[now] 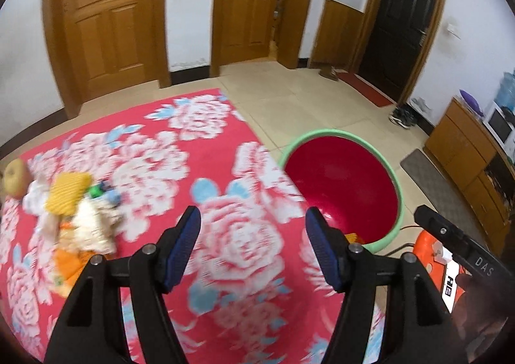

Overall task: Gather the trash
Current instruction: 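Carry both boxes over the bucket and open both tools to drop them, then return both open tools over the table toward the remaining trash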

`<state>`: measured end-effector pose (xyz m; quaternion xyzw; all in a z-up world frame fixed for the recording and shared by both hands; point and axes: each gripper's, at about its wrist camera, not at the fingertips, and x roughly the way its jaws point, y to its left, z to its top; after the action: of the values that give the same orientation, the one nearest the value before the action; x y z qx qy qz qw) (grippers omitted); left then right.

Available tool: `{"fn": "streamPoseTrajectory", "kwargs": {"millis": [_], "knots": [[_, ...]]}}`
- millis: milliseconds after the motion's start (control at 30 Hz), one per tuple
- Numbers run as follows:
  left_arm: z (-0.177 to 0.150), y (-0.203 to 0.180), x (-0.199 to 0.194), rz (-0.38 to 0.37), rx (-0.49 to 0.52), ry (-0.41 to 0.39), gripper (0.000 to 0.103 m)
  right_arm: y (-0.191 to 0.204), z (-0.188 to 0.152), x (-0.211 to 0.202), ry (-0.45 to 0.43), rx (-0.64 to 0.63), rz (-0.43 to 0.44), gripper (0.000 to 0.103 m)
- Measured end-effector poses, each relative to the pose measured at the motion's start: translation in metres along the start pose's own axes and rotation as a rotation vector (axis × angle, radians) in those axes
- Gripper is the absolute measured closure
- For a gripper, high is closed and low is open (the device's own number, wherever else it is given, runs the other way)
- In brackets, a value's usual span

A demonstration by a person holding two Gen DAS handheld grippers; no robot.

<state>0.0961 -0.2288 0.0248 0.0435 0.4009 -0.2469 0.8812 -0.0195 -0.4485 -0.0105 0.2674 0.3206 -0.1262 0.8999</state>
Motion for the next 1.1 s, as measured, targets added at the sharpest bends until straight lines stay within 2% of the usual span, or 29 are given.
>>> {"fn": "streamPoseTrajectory", "kwargs": {"millis": [500, 867, 1100], "knots": [[-0.014, 0.108, -0.051, 0.186, -0.153, -0.054, 0.036, 0.064, -0.019, -0.002, 0.061, -0.093, 0.101, 0.034], [-0.020, 0.198, -0.041, 0.323, -0.258, -0.026, 0.036, 0.119, -0.030, 0.014, 0.112, -0.191, 0.134, 0.034], [-0.025, 0.237, -0.020, 0.360, -0.311, 0.010, 0.036, 0.152, -0.034, 0.034, 0.153, -0.236, 0.163, 0.034]]}}
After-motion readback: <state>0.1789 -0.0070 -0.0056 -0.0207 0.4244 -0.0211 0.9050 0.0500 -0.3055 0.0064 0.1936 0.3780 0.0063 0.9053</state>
